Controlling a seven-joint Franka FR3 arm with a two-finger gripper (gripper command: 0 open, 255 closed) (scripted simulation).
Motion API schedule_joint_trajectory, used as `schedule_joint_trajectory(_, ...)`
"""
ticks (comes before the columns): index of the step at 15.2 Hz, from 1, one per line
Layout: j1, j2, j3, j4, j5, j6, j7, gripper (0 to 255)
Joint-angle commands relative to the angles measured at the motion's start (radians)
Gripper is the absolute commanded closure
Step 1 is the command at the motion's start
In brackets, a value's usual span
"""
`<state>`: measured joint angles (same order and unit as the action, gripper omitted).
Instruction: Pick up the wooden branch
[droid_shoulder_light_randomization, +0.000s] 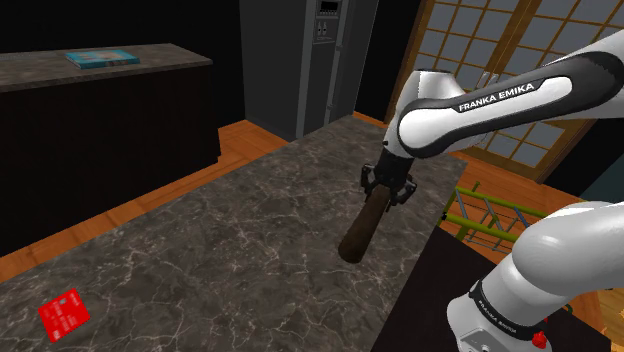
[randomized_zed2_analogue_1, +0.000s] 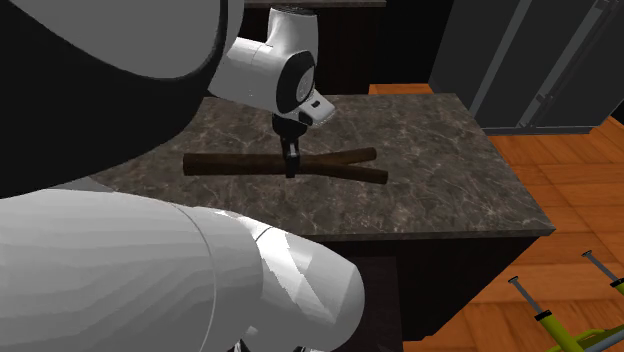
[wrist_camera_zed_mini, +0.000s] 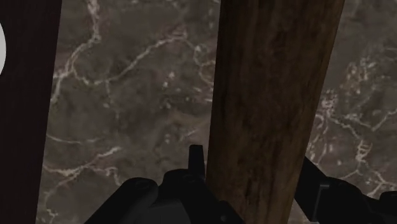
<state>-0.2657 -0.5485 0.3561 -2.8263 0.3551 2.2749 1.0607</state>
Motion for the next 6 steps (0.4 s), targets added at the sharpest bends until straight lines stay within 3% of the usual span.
schedule_joint_trajectory(1,0.000,-0.026,-0.006,0.013,-0.006,-0.039,0.004,255)
schedule_joint_trajectory(6,-0.002,-0.059,-0.016,0.037,-0.016,-0.095,0.009,255)
